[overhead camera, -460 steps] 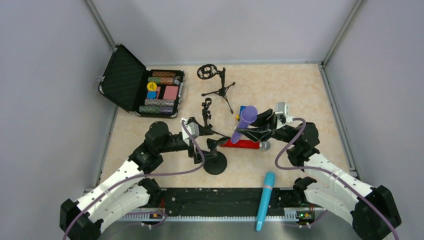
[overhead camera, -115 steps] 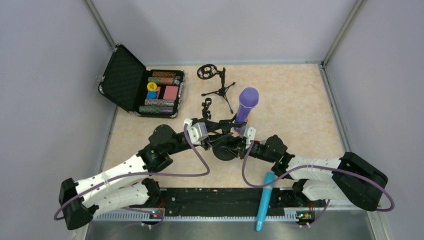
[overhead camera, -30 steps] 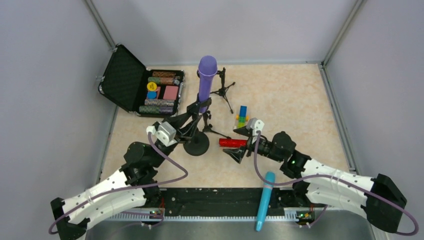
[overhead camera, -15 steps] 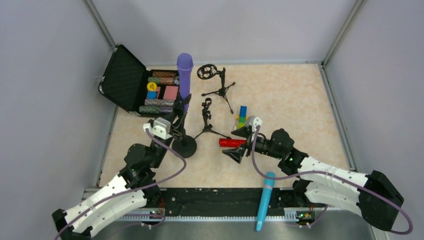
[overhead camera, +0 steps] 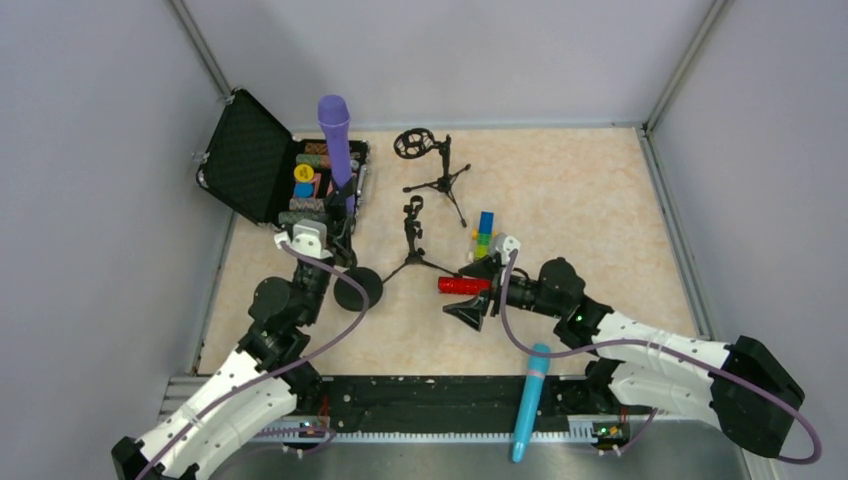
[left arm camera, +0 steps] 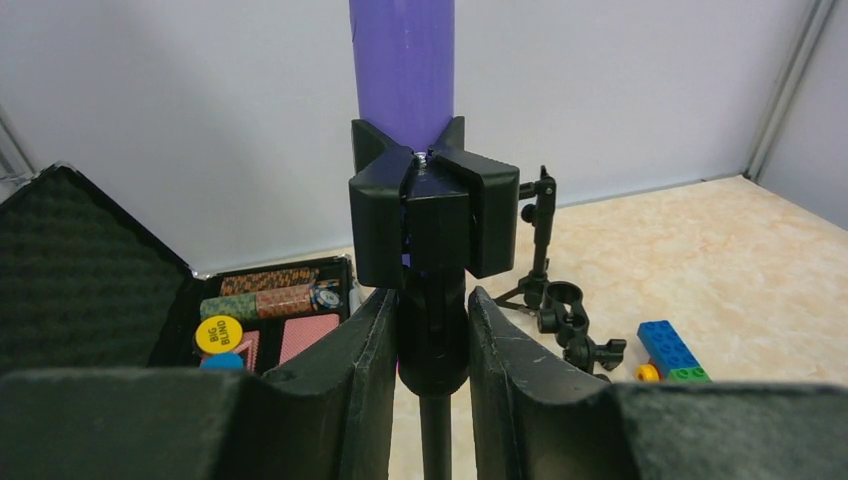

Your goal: Attach the microphones to the stand

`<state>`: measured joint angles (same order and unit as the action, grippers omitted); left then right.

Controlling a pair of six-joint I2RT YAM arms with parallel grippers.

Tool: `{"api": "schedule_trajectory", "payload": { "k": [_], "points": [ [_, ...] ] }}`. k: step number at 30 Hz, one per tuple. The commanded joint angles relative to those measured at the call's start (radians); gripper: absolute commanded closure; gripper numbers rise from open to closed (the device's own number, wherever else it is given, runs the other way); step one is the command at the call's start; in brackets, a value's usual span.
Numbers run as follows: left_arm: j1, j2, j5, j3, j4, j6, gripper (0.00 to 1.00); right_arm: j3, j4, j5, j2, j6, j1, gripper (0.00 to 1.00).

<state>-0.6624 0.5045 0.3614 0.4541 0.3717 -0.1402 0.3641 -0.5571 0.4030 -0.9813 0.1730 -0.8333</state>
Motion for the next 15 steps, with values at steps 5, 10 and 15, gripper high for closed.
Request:
{"api": "schedule_trajectory", "payload": {
  "k": [5, 10, 15],
  "points": [
    [0.068, 0.022, 0.004, 0.054, 0.195, -0.040, 1.00, -0.036, -0.060, 0.011, 0.022, 0.022, 0.007, 0.01],
    [0.126, 0.065, 0.006, 0.059, 0.276, -0.055, 1.00, -0.033, -0.062, 0.011, 0.007, 0.024, 0.008, 0.01],
    [0.164, 0.088, 0.003, 0.047, 0.339, -0.043, 1.00, -0.037, -0.076, 0.008, 0.007, 0.034, 0.009, 0.01]
  ]
}}
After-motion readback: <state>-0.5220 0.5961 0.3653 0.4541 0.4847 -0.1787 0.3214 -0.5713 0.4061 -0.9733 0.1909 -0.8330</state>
